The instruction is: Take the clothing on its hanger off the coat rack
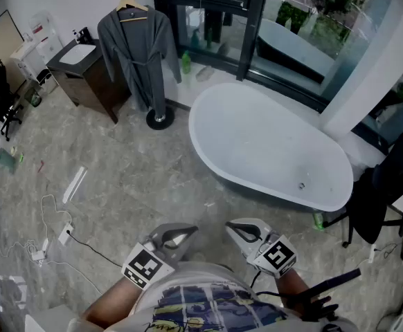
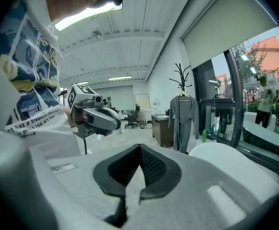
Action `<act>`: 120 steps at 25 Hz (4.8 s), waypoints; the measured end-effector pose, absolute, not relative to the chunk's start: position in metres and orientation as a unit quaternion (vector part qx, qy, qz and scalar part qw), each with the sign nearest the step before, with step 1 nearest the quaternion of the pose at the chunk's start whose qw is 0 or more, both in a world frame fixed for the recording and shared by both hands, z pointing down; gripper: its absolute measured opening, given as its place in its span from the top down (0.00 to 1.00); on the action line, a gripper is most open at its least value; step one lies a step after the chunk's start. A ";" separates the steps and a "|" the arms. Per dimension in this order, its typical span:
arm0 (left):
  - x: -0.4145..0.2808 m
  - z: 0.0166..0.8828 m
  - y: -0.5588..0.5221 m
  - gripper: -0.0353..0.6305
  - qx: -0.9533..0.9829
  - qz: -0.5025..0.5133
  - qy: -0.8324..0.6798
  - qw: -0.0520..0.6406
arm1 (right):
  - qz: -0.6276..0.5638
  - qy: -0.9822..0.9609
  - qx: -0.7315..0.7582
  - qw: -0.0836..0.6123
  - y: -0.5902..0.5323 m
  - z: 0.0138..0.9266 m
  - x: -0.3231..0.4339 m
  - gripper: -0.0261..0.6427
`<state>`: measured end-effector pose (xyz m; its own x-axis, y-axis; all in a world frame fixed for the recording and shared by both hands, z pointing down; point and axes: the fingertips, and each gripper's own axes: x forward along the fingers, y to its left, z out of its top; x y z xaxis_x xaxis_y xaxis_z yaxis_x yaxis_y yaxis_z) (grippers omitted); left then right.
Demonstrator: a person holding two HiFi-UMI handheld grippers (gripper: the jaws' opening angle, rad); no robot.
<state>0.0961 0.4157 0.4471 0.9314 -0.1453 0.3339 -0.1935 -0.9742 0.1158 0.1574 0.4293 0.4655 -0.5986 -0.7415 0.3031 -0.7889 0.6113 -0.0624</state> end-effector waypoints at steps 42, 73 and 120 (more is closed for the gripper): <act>-0.086 0.448 -0.034 0.85 0.956 0.089 -0.254 0.116 | 0.042 -0.902 0.370 0.217 -0.153 0.433 0.098 0.72; -0.014 0.410 -0.303 0.85 0.921 0.090 -0.363 0.111 | 0.120 -0.924 0.183 0.315 -0.621 0.361 0.180 0.47; -0.069 0.422 -0.219 0.85 0.921 0.079 -0.359 0.131 | -0.003 -0.913 0.274 0.302 -0.542 0.275 0.146 0.95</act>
<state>-0.0692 -0.2191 0.4219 0.7298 -0.6402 0.2398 -0.6817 -0.7078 0.1852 0.1456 -0.5420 0.2747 -0.6665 -0.5032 0.5500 -0.4990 0.8493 0.1723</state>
